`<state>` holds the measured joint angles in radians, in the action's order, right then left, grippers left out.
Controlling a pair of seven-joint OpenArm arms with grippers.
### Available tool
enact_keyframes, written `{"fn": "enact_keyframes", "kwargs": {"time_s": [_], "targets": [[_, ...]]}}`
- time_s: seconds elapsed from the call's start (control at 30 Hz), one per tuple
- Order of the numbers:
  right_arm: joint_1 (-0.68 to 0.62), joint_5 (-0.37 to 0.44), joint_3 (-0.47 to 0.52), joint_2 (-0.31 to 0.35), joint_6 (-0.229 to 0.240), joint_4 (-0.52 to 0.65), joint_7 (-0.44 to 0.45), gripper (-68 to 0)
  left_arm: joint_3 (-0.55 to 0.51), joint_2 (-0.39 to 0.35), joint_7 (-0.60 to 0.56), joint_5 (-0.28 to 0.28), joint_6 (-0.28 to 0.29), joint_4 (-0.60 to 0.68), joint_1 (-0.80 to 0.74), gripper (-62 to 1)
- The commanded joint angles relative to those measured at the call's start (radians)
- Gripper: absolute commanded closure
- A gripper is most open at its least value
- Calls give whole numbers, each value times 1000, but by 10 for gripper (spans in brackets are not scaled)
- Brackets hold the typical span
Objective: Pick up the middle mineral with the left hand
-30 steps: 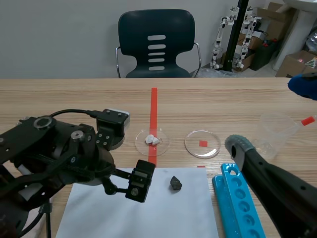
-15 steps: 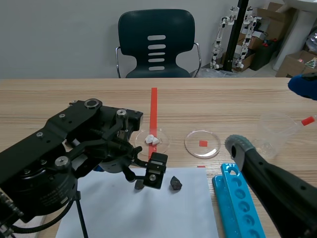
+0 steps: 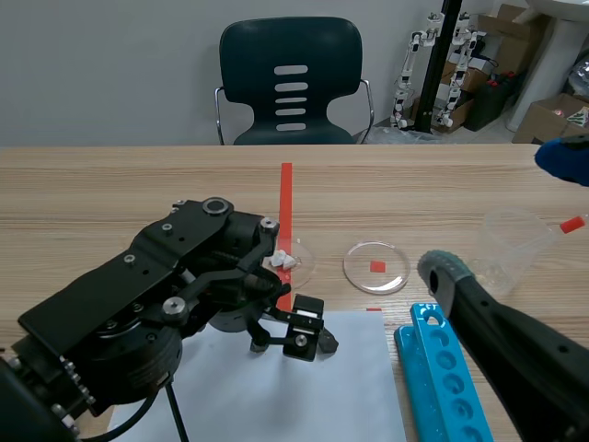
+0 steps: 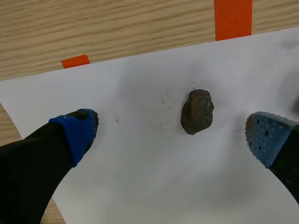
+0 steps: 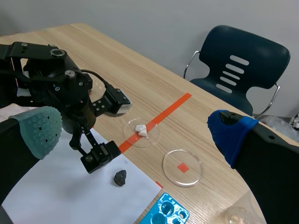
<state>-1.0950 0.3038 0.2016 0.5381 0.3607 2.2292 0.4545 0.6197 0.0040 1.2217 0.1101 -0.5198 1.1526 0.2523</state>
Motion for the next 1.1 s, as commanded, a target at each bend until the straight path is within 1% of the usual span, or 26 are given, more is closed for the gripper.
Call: {"fn": "enact_keyframes", "kwargs": {"time_s": [0.0,0.1,0.13,0.17,0.27,0.33,0.47,0.6,0.73,1.07], "targets": [[-2,14,7,4,0,12,11,-679,5,14,-16,0,-18,2,11,-623],[-2,14,7,4,0,12,11,-679,5,22,-31,2,-46,-15,11,-623],[-2,14,7,4,0,12,11,-679,5,23,-40,2,-47,-19,11,-623],[-2,14,7,4,0,12,11,-679,5,24,-53,21,-56,-25,14,-623],[-2,14,7,4,0,12,11,-679,5,24,-55,36,-84,-26,14,-623],[-2,14,7,4,0,12,11,-679,5,24,-59,50,-92,-26,14,-623],[-2,14,7,4,0,12,11,-679,5,23,-74,75,-98,-26,14,-623],[-2,14,7,4,0,12,11,-679,5,23,-77,112,-98,-26,14,-623],[-2,14,7,4,0,12,11,-679,5,23,-82,134,-98,-27,14,-623],[-2,14,7,4,0,12,11,-679,-13,23,-107,141,-98,-28,14,-623]]}}
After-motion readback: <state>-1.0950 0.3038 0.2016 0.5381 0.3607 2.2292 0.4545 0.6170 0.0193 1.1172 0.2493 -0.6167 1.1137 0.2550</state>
